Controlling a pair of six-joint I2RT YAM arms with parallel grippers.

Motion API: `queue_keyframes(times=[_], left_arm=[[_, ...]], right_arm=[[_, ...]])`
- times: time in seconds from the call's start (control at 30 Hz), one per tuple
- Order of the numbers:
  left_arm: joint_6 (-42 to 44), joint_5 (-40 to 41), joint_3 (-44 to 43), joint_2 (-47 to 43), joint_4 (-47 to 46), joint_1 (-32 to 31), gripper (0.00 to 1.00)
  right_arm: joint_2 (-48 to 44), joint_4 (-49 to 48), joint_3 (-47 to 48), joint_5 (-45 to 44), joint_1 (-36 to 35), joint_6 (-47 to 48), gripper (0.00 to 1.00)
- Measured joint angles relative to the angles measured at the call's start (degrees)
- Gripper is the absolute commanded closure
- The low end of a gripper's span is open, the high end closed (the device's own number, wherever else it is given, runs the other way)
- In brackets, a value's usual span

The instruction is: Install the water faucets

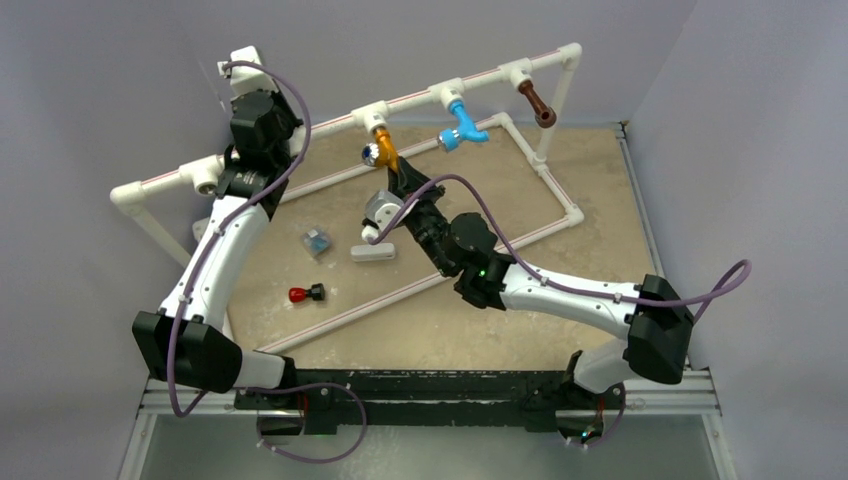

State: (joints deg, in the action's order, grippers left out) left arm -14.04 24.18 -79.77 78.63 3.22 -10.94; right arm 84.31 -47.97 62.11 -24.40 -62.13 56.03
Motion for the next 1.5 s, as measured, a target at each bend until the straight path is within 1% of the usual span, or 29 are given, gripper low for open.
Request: queue_keyframes(times=[0.43,0.73,1.03,1.2,1.33,1.5], left_arm=[[-0.46,-1.44,0.0,0.07,-0.15,1.51,1.0],[-0.83,-1.92,0.0,0.11,-0.15,1.84,1.0],[-1.53,-1.97,0.02,0.17,-0.17,2.1,1.0],[-1.73,-2.1,0.02,0.24,-0.44,2.32,1.0],[-1.84,-2.14,0.02,0.24,-0.52,2.43,1.0],[-1.84,-2.34,0.02,0.24,-0.57,2.6,1.0]], right_arm=[[0.72,1.7,2.56,-0.33,0.81,-12.46,1.0],[0.83,0.72,2.82,-2.08,1.42,-25.07,1.0],[0.74,0.44,2.82,-3.65,2.49,-41.81,1.0],[0.57,0.48,2.82,-4.39,3.41,-53.64,1.0],[-0.04,1.51,2.91,-4.61,4.26,-62.69,1.0],[-0.57,3.08,3.13,-4.57,5.18,-71.87,1.0]])
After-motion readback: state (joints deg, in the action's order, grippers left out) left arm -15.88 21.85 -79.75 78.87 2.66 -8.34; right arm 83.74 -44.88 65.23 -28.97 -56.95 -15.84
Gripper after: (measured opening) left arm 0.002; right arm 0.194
